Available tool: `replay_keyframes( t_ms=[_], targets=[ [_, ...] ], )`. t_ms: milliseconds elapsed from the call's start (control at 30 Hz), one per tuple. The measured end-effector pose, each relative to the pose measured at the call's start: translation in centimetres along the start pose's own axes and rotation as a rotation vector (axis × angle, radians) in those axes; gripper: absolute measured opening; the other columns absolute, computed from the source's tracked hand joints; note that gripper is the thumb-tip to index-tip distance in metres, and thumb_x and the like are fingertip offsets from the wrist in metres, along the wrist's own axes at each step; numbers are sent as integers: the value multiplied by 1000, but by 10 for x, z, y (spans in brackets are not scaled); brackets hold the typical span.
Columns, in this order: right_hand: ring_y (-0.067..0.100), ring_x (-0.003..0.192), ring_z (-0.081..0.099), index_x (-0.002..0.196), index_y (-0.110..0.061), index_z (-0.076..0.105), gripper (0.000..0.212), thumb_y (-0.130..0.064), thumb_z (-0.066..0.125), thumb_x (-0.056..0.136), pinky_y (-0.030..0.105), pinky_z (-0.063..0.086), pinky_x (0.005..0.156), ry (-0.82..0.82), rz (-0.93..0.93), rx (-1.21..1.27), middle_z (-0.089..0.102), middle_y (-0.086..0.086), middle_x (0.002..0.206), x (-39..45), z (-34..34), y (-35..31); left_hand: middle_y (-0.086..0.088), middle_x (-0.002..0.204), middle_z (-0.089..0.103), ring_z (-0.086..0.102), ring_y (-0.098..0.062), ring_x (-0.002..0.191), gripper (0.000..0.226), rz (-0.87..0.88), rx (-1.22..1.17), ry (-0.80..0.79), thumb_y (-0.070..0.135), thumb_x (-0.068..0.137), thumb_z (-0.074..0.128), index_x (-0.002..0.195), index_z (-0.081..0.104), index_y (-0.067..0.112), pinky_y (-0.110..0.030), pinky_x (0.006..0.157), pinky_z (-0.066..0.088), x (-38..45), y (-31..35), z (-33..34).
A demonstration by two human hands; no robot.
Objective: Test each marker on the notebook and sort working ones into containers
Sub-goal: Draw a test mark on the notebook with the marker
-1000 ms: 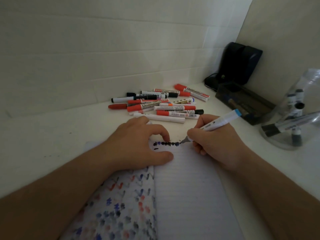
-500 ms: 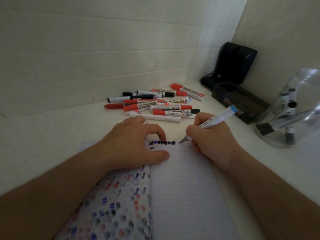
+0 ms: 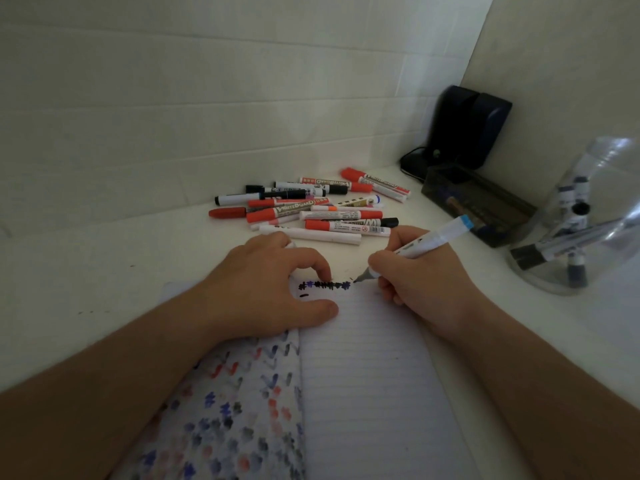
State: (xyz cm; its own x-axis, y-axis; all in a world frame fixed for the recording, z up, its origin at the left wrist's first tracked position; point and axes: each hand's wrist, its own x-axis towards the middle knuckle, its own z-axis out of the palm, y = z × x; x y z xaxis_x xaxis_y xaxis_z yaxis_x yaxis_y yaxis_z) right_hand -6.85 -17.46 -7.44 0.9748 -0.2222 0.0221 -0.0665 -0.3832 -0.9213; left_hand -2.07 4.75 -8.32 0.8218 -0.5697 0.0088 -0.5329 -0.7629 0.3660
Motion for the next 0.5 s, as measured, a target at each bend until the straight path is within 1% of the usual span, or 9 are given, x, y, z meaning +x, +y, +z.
replay_keyframes(
  t_ms=[133, 367, 433, 500],
  targets=[
    [14, 51, 60, 81, -4, 59, 14, -7, 72, 86, 22, 49, 49, -7, -1, -6, 66, 9, 63, 1, 1, 1, 24, 101, 37, 41, -7, 103, 46, 0, 7, 3, 82, 73, 61, 113, 52, 61, -34, 89, 40, -1, 1, -1],
    [15, 50, 58, 75, -6, 57, 17, -6, 72, 83, 24, 49, 49, -41, 24, -19, 63, 9, 62, 0, 0, -1, 22, 101, 38, 41, -7, 103, 47, 0, 38, 1, 84, 75, 56, 115, 50, 61, -36, 91, 42, 0, 2, 0],
    [15, 49, 55, 71, -9, 54, 21, -4, 70, 83, 24, 46, 46, -24, 28, 33, 60, 9, 59, 0, 0, -1, 23, 101, 40, 42, -7, 103, 50, 7, 42, 6, 84, 74, 55, 118, 50, 61, -35, 90, 42, -1, 2, 0],
    [16, 48, 52, 68, -11, 53, 25, 0, 69, 83, 25, 42, 44, -4, 20, 133, 58, 8, 57, 0, -2, -2, 22, 105, 46, 45, -6, 102, 56, 22, 22, 31, 83, 73, 54, 124, 44, 61, -36, 90, 43, -2, 2, 0]
  ],
)
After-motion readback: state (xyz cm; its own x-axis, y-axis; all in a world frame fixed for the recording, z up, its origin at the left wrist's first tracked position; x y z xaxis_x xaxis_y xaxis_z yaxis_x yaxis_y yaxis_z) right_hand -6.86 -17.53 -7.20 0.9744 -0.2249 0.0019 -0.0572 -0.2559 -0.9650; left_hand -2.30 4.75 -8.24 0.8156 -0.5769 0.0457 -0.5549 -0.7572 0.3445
